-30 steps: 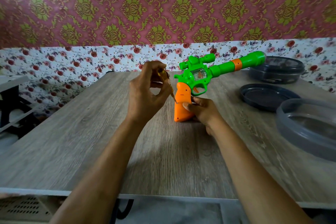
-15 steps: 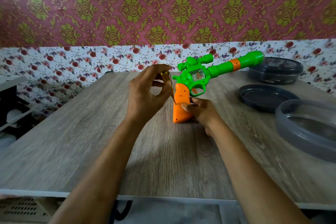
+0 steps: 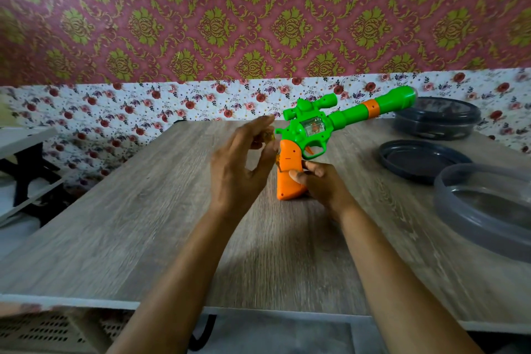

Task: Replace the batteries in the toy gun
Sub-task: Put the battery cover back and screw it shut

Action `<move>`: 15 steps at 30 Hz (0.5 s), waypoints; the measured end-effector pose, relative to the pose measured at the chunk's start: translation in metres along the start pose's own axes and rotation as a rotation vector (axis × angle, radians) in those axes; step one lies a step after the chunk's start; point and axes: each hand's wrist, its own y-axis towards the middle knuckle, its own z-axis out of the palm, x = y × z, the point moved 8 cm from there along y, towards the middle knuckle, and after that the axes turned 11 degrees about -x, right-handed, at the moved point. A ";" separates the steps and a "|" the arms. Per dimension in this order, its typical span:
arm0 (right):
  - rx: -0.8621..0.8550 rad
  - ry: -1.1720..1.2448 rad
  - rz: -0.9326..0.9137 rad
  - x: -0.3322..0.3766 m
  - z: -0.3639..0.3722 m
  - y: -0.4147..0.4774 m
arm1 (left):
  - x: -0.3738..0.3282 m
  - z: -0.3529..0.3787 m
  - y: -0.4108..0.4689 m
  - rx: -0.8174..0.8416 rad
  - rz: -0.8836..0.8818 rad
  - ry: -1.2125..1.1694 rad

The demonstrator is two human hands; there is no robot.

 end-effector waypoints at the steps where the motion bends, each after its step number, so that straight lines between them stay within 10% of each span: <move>1: -0.002 -0.004 -0.001 0.000 0.000 0.000 | -0.002 0.001 -0.001 0.007 -0.001 -0.007; 15: -0.013 -0.020 -0.017 0.000 0.001 0.002 | 0.003 -0.002 0.000 -0.035 0.007 0.032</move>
